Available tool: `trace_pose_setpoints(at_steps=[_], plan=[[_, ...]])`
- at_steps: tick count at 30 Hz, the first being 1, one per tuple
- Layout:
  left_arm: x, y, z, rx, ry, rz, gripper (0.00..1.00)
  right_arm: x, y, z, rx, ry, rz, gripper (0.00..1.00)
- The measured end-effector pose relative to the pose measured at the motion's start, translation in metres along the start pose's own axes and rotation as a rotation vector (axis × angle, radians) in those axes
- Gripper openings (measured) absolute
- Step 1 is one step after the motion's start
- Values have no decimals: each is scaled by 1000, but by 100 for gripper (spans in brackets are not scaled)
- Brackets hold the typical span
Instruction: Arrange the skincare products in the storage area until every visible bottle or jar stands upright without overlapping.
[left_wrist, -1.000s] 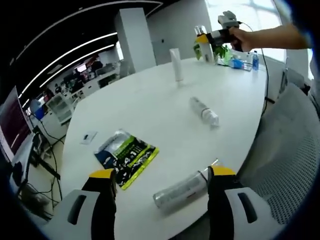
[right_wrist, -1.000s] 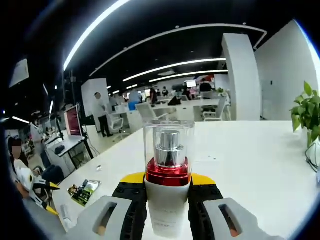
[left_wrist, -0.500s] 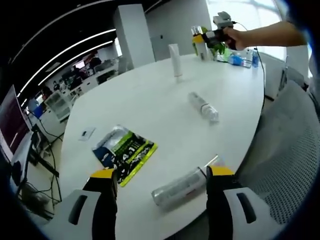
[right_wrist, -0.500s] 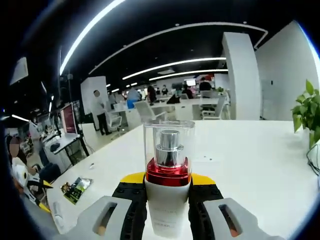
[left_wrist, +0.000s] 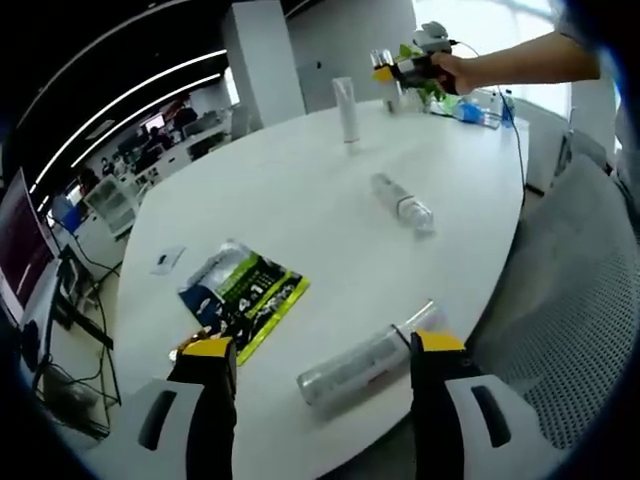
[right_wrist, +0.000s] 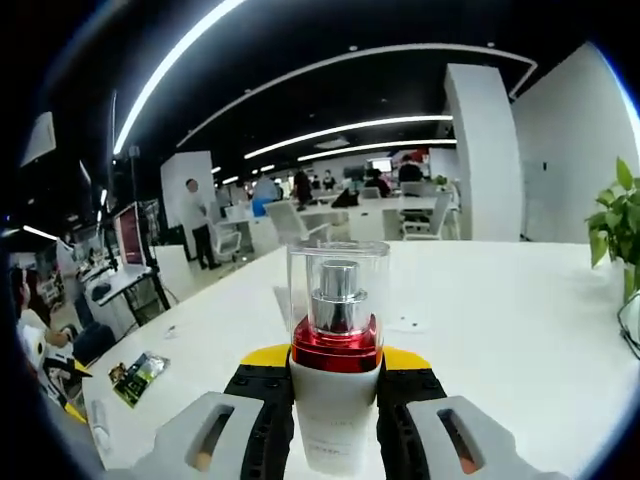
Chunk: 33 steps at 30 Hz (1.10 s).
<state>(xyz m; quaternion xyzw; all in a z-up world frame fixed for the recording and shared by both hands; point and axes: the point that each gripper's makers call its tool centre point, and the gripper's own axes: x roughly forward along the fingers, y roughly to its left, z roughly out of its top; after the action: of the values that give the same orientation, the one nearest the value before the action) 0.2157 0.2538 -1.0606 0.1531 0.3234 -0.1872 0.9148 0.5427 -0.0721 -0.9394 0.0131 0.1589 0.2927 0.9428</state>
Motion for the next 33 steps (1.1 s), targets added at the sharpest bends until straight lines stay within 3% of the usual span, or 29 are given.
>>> trace_pose_setpoints(at_steps=[17, 33], plan=[[2, -3, -6, -2, 35, -13, 64, 22, -23, -10, 2, -11, -1, 25], [3, -3, -12, -3, 65, -15, 64, 35, -42, -34, -10, -1, -35, 25]])
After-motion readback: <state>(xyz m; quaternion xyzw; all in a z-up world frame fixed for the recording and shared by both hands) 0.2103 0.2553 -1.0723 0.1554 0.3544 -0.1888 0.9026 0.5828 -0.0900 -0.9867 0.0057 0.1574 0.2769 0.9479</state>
